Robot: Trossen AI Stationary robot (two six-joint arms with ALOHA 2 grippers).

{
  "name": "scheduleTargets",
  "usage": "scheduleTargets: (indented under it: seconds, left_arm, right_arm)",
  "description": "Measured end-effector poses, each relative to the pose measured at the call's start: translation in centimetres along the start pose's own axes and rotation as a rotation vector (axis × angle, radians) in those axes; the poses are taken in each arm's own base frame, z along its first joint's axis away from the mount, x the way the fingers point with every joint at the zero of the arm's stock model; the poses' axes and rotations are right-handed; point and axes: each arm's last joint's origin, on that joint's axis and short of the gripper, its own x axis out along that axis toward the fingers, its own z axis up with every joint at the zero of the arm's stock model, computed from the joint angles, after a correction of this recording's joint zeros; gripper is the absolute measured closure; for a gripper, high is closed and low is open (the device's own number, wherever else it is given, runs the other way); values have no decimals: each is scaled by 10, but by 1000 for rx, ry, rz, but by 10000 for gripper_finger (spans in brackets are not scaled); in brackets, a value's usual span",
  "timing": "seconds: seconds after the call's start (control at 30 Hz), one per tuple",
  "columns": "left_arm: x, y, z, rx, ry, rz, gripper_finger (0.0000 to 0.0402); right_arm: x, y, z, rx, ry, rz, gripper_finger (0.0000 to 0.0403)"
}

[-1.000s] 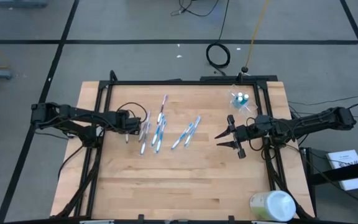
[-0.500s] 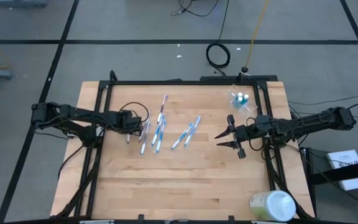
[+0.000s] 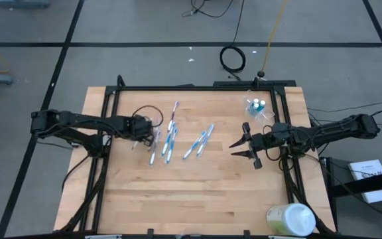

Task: Pick & Place toothbrushing station
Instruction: Put the violet toothbrush into the left of the transparent organizer

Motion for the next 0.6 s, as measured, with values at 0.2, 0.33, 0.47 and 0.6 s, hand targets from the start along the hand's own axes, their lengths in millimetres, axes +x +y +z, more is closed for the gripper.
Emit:
scheduleTargets:
  seconds: [0.2,0.33,0.47,0.6]
  left_arm:
    - [-40,-14,23,122,-263,-80,377]
    - [-63,-32,38,324,-537,-203,391]
    - [-77,-51,48,579,-806,-357,384]
    - [-80,-64,59,673,-1004,-492,368]
  right_arm:
    - [0,-1,0,26,2,-31,287]
    - [2,-3,-2,26,13,-98,287]
    - [5,-7,-2,22,2,-211,287]
    - [15,-12,0,3,-62,-336,287]
